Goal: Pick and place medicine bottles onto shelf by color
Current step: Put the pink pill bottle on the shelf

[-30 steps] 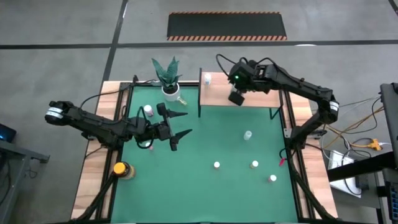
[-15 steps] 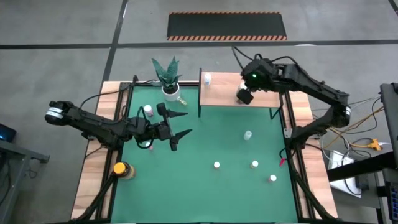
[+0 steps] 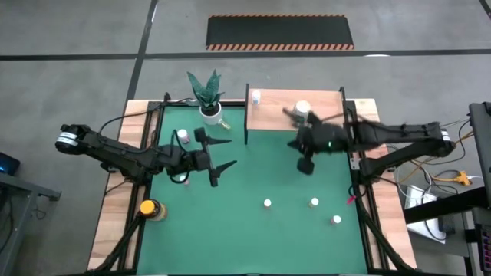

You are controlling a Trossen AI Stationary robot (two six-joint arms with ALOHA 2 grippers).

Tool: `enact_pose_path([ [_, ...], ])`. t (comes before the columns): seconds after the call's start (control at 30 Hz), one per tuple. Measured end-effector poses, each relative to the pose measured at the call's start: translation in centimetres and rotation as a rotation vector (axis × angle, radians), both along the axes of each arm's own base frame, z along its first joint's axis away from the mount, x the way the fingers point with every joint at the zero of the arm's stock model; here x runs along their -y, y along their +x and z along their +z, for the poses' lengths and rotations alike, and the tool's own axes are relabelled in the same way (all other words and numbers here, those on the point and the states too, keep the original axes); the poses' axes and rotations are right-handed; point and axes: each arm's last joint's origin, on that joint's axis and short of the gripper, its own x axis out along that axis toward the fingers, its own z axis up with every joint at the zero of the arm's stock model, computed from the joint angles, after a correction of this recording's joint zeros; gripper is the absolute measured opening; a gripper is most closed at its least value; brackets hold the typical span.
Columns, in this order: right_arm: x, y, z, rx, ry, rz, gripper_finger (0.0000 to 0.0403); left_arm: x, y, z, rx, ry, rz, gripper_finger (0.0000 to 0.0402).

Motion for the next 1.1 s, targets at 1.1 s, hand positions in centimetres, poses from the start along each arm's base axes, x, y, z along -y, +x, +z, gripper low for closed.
enact_pose_path([
  [1.1, -5.3, -0.2, -7.5, 0.010, -0.066, 0.280, 0.0008, -10.6, -6.3, -8.6, -0.323, -0.932, 1.260, 0.0280],
])
